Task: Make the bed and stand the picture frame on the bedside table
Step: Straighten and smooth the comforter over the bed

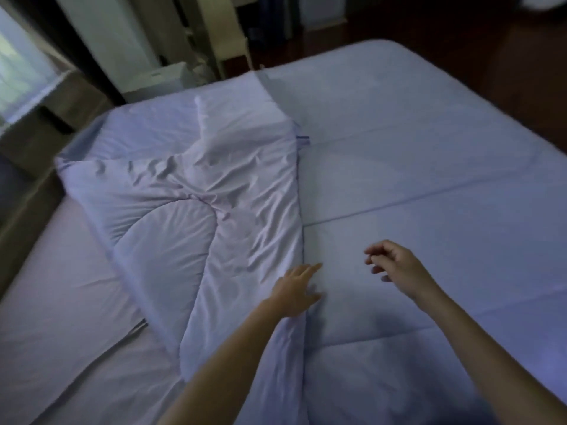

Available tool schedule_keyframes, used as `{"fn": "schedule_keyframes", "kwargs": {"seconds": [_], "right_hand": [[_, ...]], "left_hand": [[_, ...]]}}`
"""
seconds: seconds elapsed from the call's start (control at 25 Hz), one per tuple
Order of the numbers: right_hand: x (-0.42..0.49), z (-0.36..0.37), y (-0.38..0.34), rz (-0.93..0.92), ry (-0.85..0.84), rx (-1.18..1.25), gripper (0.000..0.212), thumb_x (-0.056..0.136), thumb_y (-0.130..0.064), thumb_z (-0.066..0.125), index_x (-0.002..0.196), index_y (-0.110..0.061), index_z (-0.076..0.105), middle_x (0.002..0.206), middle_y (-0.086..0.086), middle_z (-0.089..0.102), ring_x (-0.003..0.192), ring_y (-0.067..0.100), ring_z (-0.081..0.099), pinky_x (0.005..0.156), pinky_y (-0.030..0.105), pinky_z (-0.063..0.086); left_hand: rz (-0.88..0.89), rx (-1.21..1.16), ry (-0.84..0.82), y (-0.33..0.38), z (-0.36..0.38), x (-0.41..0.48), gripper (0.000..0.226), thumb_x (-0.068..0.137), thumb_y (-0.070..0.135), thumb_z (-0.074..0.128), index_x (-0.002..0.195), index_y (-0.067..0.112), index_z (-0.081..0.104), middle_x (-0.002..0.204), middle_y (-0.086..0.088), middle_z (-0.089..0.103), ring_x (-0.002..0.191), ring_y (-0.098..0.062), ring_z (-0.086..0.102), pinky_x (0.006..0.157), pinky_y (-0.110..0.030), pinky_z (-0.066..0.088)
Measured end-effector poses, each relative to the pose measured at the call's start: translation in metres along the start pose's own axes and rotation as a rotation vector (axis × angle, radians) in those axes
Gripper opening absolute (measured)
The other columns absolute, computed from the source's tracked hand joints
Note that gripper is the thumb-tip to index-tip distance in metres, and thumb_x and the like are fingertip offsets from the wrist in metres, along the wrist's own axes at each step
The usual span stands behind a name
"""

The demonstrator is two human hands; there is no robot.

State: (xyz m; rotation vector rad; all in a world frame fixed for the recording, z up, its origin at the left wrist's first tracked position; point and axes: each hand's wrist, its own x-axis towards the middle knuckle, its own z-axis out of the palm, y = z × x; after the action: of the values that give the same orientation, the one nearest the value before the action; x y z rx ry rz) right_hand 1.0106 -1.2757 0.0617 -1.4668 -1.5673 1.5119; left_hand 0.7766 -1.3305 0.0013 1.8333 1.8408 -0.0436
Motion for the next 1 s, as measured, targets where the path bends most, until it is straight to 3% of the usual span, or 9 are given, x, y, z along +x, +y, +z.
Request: {"fn": "schedule_keyframes", "kwargs": {"seconds": [0.08,0.2,0.32,0.44,0.52,0.64,0.8,0.92,1.0], "right_hand": [[-0.011,0.037,0.026,0.099,0.05,-0.003,0.021,0.09,-0.004,0.051,0.083,-0.021,0.061,0.08,0.0,0.066,0.066,0.013,0.059,0.058,0.017,0.044],[-0.023,0.107,0.056,0.219,0.15,0.029,0.024,0.088,-0.002,0.054,0.08,-0.024,0.059,0.077,-0.003,0.064,0.063,0.012,0.057,0.051,0.006,0.04],[-0.031,0.192,0.083,0.286,0.176,0.001,0.02,0.085,-0.01,0.063,0.101,-0.022,0.06,0.098,-0.002,0.063,0.09,0.016,0.06,0.079,0.016,0.047],[-0.036,0.249,0.072,0.329,0.12,-0.076,0.08,0.074,-0.037,0.075,0.139,-0.013,0.036,0.126,-0.002,0.049,0.114,0.016,0.052,0.1,0.03,0.042],[-0.041,0.269,0.042,0.296,-0.007,-0.124,0.086,0.068,-0.044,0.075,0.139,-0.015,0.037,0.13,0.0,0.054,0.114,0.016,0.054,0.096,0.026,0.043],[-0.059,0.289,0.001,0.156,-0.291,-0.251,0.053,0.064,-0.027,0.067,0.115,-0.015,0.061,0.111,0.005,0.069,0.093,0.016,0.064,0.081,0.025,0.051],[-0.112,0.3,-0.007,0.123,-0.708,-0.422,0.04,0.066,-0.017,0.067,0.104,-0.005,0.064,0.093,0.005,0.067,0.079,0.009,0.054,0.072,0.027,0.047],[-0.148,0.311,0.001,0.168,-0.762,-0.395,0.042,0.072,-0.005,0.071,0.113,-0.004,0.061,0.099,-0.001,0.058,0.09,0.009,0.05,0.071,0.012,0.04],[-0.154,0.324,0.007,0.169,-0.759,-0.435,0.042,0.073,-0.009,0.072,0.113,-0.006,0.061,0.101,0.0,0.059,0.091,0.013,0.051,0.072,0.013,0.041]], "left_hand": [[0.052,0.133,-0.065,-0.018,0.01,0.022,0.071,0.085,0.057,0.044,0.148,0.037,0.019,0.158,-0.004,0.019,0.145,-0.028,0.018,0.115,-0.048,0.023],[0.013,0.3,-0.189,-0.049,0.025,0.041,0.069,0.084,0.063,0.044,0.146,0.043,0.02,0.16,0.002,-0.007,0.147,-0.031,-0.007,0.111,-0.063,0.007],[0.023,0.234,0.042,-0.075,0.021,0.055,0.044,0.09,0.04,0.049,0.133,0.034,0.043,0.16,-0.002,-0.003,0.143,-0.036,0.01,0.106,-0.058,0.028],[0.029,0.281,0.163,-0.1,-0.004,0.064,0.033,0.097,0.023,0.039,0.126,0.027,0.054,0.157,-0.006,0.01,0.126,-0.038,0.035,0.091,-0.05,0.045],[0.02,0.383,0.214,-0.118,-0.027,0.065,0.036,0.097,0.017,0.04,0.131,0.024,0.05,0.158,-0.005,0.009,0.127,-0.037,0.034,0.09,-0.048,0.046],[-0.001,0.522,0.301,-0.142,-0.065,0.063,0.047,0.097,0.01,0.041,0.141,0.025,0.037,0.16,-0.006,0.001,0.133,-0.036,0.029,0.092,-0.044,0.045],[-0.015,0.608,0.403,-0.175,-0.113,0.057,0.047,0.098,0.009,0.034,0.142,0.025,0.038,0.161,-0.005,0.0,0.133,-0.035,0.03,0.093,-0.044,0.042],[-0.075,0.61,0.381,-0.206,-0.142,0.021,0.043,0.096,0.004,0.036,0.138,0.01,0.044,0.153,-0.007,0.022,0.13,-0.034,0.033,0.093,-0.044,0.044],[-0.146,0.623,0.404,-0.232,-0.157,-0.019,0.037,0.094,0.002,0.04,0.128,0.002,0.054,0.14,-0.013,0.035,0.124,-0.037,0.038,0.094,-0.046,0.044]]}}
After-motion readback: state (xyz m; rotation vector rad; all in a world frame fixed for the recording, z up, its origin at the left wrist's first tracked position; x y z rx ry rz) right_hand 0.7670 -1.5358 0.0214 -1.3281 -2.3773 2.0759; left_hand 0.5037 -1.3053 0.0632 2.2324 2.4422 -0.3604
